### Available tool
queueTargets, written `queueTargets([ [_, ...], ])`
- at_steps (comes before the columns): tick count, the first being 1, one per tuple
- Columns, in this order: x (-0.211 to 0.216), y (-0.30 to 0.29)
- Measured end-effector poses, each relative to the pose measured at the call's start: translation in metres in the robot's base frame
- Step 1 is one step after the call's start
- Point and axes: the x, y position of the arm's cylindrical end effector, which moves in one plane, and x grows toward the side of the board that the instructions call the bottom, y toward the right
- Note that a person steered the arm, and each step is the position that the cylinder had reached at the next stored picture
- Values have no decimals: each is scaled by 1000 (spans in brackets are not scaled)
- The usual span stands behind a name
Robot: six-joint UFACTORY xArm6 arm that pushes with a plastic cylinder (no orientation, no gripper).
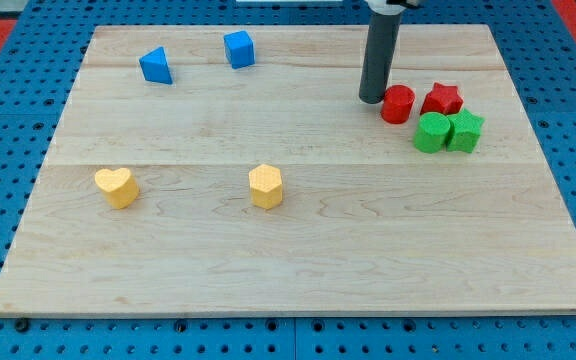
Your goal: Move the blue cube towards the top left of the yellow hexagon
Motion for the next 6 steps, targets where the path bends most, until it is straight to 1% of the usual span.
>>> queueTargets([
  [1, 0, -9],
  [2, -8, -35],
  [3, -18, -45],
  [6, -33, -58],
])
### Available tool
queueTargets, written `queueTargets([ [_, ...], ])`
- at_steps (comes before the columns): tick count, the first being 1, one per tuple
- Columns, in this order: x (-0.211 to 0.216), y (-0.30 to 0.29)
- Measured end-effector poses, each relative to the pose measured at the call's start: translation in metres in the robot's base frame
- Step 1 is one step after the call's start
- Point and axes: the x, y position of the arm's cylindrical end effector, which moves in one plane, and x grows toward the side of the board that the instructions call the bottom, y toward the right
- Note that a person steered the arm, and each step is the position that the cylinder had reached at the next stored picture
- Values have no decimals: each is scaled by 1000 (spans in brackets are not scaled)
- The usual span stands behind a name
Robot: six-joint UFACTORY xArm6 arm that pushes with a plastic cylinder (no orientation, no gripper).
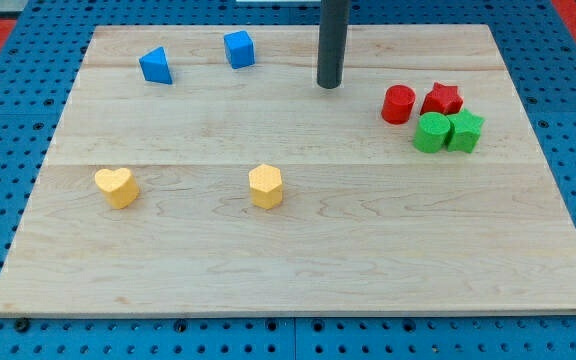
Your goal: Move the blue cube towards the top left of the yellow hexagon
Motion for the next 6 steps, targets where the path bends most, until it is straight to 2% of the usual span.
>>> queueTargets([
  [1, -42, -25],
  [3, -80, -27],
  [6, -89, -28],
])
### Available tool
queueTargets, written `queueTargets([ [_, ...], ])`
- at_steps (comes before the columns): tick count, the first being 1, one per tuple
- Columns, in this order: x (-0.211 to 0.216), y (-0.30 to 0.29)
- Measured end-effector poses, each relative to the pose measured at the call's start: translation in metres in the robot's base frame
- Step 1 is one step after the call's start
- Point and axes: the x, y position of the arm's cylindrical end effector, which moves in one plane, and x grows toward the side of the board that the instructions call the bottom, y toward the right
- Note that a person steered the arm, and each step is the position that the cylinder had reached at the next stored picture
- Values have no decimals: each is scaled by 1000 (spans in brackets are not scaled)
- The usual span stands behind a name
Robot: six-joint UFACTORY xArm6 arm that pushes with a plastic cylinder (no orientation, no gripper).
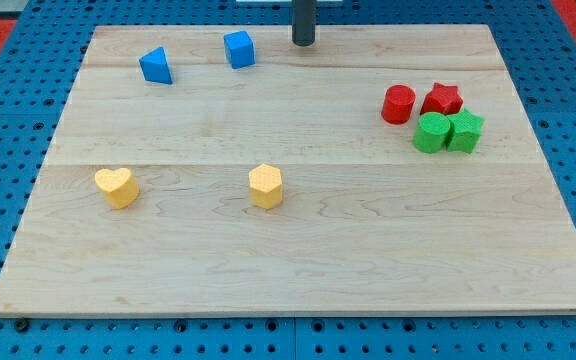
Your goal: Move the blue cube towards the top left of the yellow hexagon
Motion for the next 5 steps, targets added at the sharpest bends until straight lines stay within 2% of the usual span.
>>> queueTargets([
  [1, -21, -13],
  [2, -22, -23],
  [3, -22, -60],
  [4, 5, -93],
  [5, 58, -101],
])
